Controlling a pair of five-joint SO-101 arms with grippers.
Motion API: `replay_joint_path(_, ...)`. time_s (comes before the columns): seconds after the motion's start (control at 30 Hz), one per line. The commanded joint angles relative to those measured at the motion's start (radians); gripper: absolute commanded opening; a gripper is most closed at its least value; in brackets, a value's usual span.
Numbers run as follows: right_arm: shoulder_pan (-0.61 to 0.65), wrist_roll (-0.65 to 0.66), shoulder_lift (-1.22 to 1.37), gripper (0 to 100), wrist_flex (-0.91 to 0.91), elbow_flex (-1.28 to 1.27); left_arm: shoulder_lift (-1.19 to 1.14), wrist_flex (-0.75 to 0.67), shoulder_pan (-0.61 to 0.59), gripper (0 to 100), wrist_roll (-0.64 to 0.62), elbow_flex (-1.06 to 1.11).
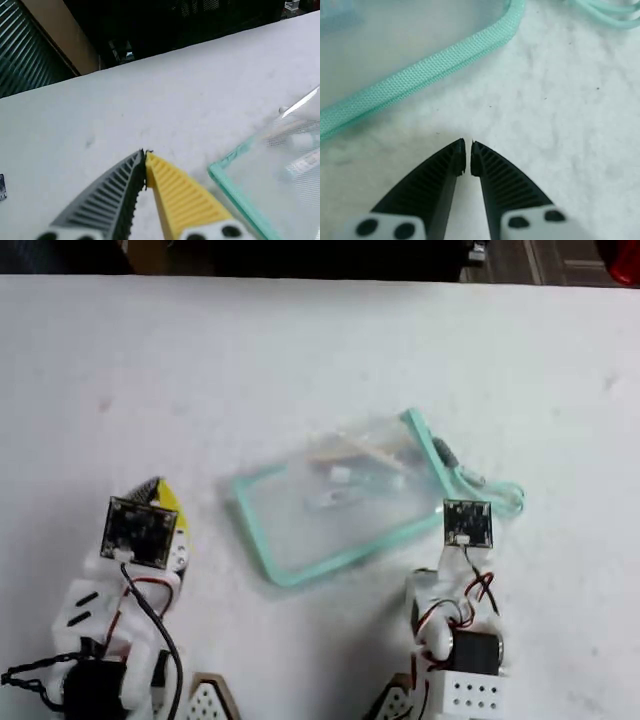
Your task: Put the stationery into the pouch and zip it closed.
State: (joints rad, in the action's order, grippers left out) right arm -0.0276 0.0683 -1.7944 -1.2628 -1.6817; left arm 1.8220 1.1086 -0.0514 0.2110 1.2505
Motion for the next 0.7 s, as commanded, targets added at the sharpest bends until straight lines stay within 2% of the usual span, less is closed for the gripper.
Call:
replay_joint_path(0.0,-0.005,-0.012,-0.005,1.8,-0.005,-0.009,-0.002,-0.052,0.008,2,-0.023,-0.052)
replay_joint_path(0.4,-0.008,-0.012,-0.005,1.7,-0.005,-0.009,-0.031,-0.110,0.010,2,-0.021,-0.092)
replay_joint_path(0.5,-0.008,-0.012,-0.005,1.7,-0.005,-0.009,-0.140,-0.110,0.010,2,-0.025,-0.157)
replay_joint_path(0.67,-0.008,-0.012,-0.005,1.7,-0.005,-0.009,-0.453,-0.109,0.010,2,-0.025,-0.319)
